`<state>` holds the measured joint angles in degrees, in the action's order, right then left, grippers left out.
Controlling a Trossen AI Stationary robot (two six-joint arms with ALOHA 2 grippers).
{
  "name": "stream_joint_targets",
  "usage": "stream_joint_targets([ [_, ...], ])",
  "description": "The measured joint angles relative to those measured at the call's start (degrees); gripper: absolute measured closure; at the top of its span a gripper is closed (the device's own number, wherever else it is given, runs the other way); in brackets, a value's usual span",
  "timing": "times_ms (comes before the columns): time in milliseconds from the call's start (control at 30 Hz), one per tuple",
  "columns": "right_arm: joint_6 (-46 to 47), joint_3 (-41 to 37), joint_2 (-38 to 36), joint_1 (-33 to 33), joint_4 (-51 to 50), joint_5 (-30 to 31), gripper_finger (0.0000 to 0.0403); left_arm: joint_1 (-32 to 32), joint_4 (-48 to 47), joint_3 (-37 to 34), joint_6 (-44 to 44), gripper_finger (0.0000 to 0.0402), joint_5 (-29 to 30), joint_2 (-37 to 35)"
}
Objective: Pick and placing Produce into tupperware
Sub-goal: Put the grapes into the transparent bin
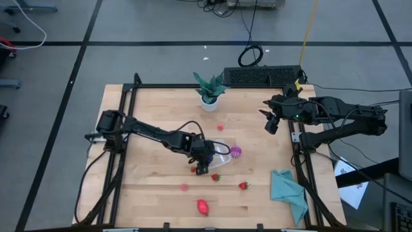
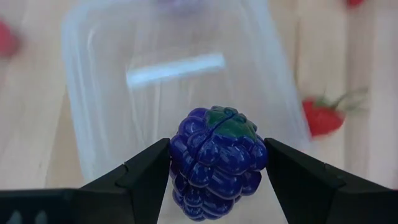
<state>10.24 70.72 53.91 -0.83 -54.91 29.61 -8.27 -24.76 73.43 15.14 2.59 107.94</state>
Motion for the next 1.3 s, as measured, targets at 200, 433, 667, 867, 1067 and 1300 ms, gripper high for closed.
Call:
stream_joint_targets([
  [200,0.0,0.0,0.0,0.0,0.2,0.0,0.0238,0.0,1.1,0.1,0.1,0.0146,0.0,0.4],
  [433,0.0,0.0,0.0,0.0,0.2,0.0,0.0238,0.0,0.8,0.1,0.1,0.0146,0.2,0.4],
  [667,0.0,0.0,0.0,0.0,0.2,0.0,0.0238,0.0,0.7,0.1,0.0,0.0146,0.3,0.4],
  [867,0.0,0.0,0.0,0.0,0.2,0.0,0.0238,0.0,0.6,0.1,-0.5,0.0146,0.3,0.4],
  [1067,0.0,0.0,0.0,0.0,0.2,0.0,0.0238,0.1,0.5,0.2,-0.5,0.0146,0.4,0.4],
  [1300,0.0,0.0,0.0,0.0,0.2,0.0,0.0238,0.9,0.5,0.2,-0.6,0.0141,0.4,0.4],
])
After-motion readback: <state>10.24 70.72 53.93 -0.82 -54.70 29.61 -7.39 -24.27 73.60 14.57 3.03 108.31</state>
